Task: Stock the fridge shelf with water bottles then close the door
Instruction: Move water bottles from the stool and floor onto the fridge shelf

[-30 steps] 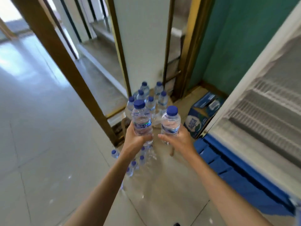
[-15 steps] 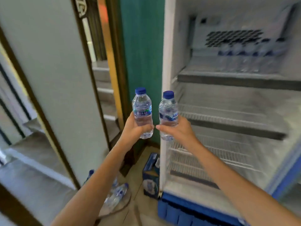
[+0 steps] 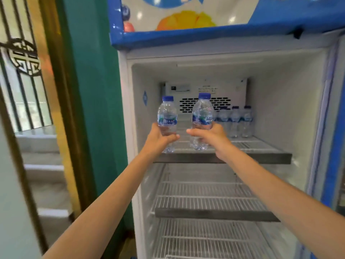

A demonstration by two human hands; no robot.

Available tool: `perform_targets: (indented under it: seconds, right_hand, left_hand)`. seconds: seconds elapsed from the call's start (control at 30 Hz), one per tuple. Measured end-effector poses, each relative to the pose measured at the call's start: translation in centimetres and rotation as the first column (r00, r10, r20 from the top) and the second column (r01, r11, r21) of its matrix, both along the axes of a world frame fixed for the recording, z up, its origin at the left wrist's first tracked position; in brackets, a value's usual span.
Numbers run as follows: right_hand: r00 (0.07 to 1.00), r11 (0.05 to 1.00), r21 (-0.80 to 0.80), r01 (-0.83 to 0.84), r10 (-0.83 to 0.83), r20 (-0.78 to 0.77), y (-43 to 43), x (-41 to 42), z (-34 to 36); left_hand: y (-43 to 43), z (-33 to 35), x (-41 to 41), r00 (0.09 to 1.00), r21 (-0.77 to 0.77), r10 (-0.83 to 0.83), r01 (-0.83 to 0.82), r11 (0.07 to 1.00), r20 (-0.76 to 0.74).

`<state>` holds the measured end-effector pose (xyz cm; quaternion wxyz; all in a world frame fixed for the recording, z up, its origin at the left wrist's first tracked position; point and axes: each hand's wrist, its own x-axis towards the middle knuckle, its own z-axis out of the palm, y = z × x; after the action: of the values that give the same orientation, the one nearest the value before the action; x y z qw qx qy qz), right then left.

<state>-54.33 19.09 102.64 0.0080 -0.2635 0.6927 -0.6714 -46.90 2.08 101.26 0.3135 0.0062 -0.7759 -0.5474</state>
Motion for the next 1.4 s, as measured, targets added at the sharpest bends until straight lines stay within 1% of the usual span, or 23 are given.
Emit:
perform_targets:
  seconds: [0.1, 0.2, 0.27, 0.33, 0.43, 0.5, 0.6, 0.73, 0.77, 0.87, 0.97, 1.1, 1.17, 1.23, 1.27, 1.3, 1.33, 1.4]
  right_hand:
    - [0.997, 1.0, 0.008, 0.026, -0.026, 0.074, -1.1, -4.3, 0.1]
    - [0.989, 0.997, 0.017, 0.071, -0.073, 0.13, -2.9, -7.7, -0.9]
    - [0.982, 0.996, 0.012, 0.091, -0.092, 0.162, -3.8, -9.6, -1.0]
    - [0.973, 0.991, 0.038, 0.128, -0.133, 0.187, -4.6, -11.0, -1.6]
    - [0.97, 0.984, 0.082, 0.159, -0.172, 0.172, -5.5, -13.4, -2.4]
    - [0.971, 0.981, 0.093, 0.168, -0.181, 0.159, -5.5, -14.8, -2.8]
    - [0.98, 0.989, 0.07, 0.128, -0.137, 0.146, -5.3, -16.1, -3.3]
    - [0.985, 0.981, 0.149, 0.125, -0.14, 0.097, -5.7, -17.9, -4.3]
    - [0.988, 0.979, 0.166, 0.116, -0.131, 0.083, -5.8, -18.3, -4.5]
    - [0.996, 0.977, 0.212, 0.023, -0.042, 0.082, -5.4, -19.4, -4.7]
    - [0.991, 0.961, 0.255, -0.112, 0.087, 0.105, -4.2, -20.1, -4.7]
    - [0.971, 0.9, 0.368, -0.232, 0.191, 0.144, -3.4, -20.5, -4.8]
    - [0.941, 0.842, 0.422, -0.336, 0.277, 0.196, -2.5, -20.8, -4.3]
    - [0.894, 0.789, 0.421, -0.447, 0.373, 0.249, -1.4, -21.1, -3.8]
    - [0.878, 0.782, 0.401, -0.477, 0.408, 0.25, -1.0, -21.2, -3.8]
    - [0.874, 0.788, 0.38, -0.485, 0.422, 0.241, -0.8, -21.5, -4.0]
    - [0.875, 0.797, 0.363, -0.483, 0.422, 0.238, -0.8, -21.7, -4.3]
    - [0.874, 0.801, 0.35, -0.485, 0.431, 0.225, -0.9, -22.1, -4.6]
  left_hand:
    - [-1.3, -0.1, -5.0, 0.998, 0.041, -0.004, 0.001, 0.999, 0.058]
    - [-2.5, -0.2, -9.0, 0.99, 0.154, -0.016, -0.006, 0.988, 0.141]
    - [-3.2, -0.2, -11.8, 0.987, 0.209, 0.025, -0.059, 0.976, 0.161]
    - [-4.4, -0.6, -14.7, 0.979, 0.189, 0.08, -0.116, 0.975, 0.188]
    - [-5.8, -1.2, -18.8, 0.977, 0.153, 0.122, -0.15, 0.977, 0.176]
    - [-6.0, -1.5, -21.2, 0.981, 0.156, 0.116, -0.141, 0.978, 0.158]
    - [-6.0, -1.9, -24.3, 0.975, 0.169, 0.124, -0.155, 0.973, 0.182]
    - [-6.1, -2.0, -28.3, 0.966, 0.223, 0.127, -0.178, 0.958, 0.225]
    - [-6.2, -1.9, -28.9, 0.96, 0.207, 0.147, -0.198, 0.958, 0.238]
    - [-6.1, -2.5, -30.4, 0.945, 0.138, 0.202, -0.243, 0.96, 0.258]
    - [-6.2, -3.1, -31.2, 0.937, 0.102, 0.195, -0.233, 0.967, 0.291]
    - [-7.4, -3.2, -31.3, 0.88, 0.014, 0.132, -0.156, 0.988, 0.456]
    - [-8.0, -3.4, -31.2, 0.854, -0.024, 0.099, -0.101, 0.995, 0.511]
    - [-8.5, -4.1, -31.7, 0.861, -0.033, 0.079, -0.072, 0.997, 0.502]
    - [-8.4, -4.3, -31.8, 0.869, -0.06, 0.119, -0.102, 0.993, 0.48]
    - [-8.3, -4.5, -31.9, 0.878, -0.092, 0.159, -0.131, 0.987, 0.452]
    - [-8.2, -4.6, -32.1, 0.881, -0.096, 0.164, -0.135, 0.986, 0.444]
    - [-7.8, -4.4, -32.6, 0.888, -0.091, 0.119, -0.087, 0.992, 0.445]
